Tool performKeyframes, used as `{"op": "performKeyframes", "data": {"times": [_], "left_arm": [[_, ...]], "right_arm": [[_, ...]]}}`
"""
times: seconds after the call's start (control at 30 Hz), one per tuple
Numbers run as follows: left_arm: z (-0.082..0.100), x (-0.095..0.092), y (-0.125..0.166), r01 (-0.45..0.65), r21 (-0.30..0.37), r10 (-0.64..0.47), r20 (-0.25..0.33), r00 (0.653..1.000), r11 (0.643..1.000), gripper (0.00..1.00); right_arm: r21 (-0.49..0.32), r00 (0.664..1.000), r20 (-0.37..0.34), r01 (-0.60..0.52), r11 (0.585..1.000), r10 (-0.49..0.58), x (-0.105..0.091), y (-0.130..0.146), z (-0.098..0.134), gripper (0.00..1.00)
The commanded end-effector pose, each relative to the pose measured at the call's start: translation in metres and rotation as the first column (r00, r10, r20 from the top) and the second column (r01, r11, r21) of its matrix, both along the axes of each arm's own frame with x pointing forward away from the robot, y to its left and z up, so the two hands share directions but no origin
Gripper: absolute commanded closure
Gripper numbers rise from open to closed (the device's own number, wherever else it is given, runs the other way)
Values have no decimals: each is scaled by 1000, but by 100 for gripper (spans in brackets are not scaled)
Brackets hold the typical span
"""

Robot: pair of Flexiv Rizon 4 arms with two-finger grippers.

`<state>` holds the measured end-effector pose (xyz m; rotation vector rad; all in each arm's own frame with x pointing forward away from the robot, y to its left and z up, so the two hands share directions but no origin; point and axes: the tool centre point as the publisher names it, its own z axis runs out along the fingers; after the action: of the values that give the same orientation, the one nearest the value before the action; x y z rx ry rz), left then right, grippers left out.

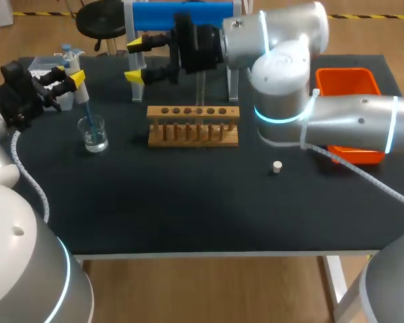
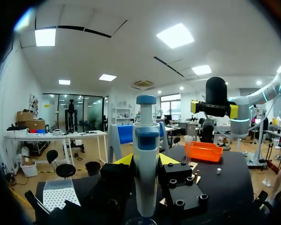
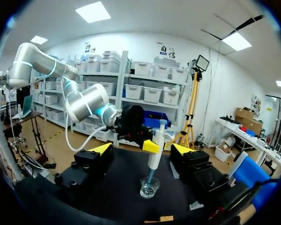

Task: Invert the test tube, pick up the pipette, mount the tip to pipette, aspirate from beaker and dispense into the tube, eject the tip, return the pipette, and cap with the stopper.

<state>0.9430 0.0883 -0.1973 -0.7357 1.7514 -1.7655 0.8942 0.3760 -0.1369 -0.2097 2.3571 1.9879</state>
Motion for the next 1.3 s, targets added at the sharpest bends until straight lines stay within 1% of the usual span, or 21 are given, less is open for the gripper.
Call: {"op": "performKeyframes", "data": {"times": [0.03, 0.07, 0.1, 0.13, 0.17, 0.2, 0.5, 0.67, 0.87, 1.3], "left_arm": [[0, 0, 0, -1, 0, 1, 1, 1000, 1000, 100], [0, 0, 0, -1, 0, 1, 1, 1000, 1000, 100], [0, 0, 0, -1, 0, 1, 1, 1000, 1000, 100], [0, 0, 0, -1, 0, 1, 1, 1000, 1000, 100], [0, 0, 0, -1, 0, 1, 1, 1000, 1000, 100], [0, 0, 0, -1, 0, 1, 1, 1000, 1000, 100], [0, 0, 0, -1, 0, 1, 1, 1000, 1000, 100], [0, 0, 0, -1, 0, 1, 1, 1000, 1000, 100], [0, 0, 0, -1, 0, 1, 1, 1000, 1000, 100], [0, 0, 0, -1, 0, 1, 1, 1000, 1000, 100]], "right_arm": [[12, 990, -24, -139, 990, 139, 8, 7, 3, 61], [13, 990, -21, -141, 990, 141, 8, 8, 5, 64], [25, 987, -34, -158, 987, 159, 9, 10, 6, 67], [32, 986, -37, -161, 986, 162, 10, 12, 8, 84], [31, 987, -32, -159, 987, 160, 11, 14, 10, 94], [31, 986, -29, -161, 986, 162, 11, 16, 11, 100], [54, 980, -44, -190, 980, 193, 16, 32, 22, 100], [55, 976, -82, -198, 979, 202, 20, 44, 25, 100], [90, 968, -121, -210, 974, 220, 24, 57, 29, 100], [106, 961, -131, -229, 968, 242, 30, 89, 37, 100]]}}
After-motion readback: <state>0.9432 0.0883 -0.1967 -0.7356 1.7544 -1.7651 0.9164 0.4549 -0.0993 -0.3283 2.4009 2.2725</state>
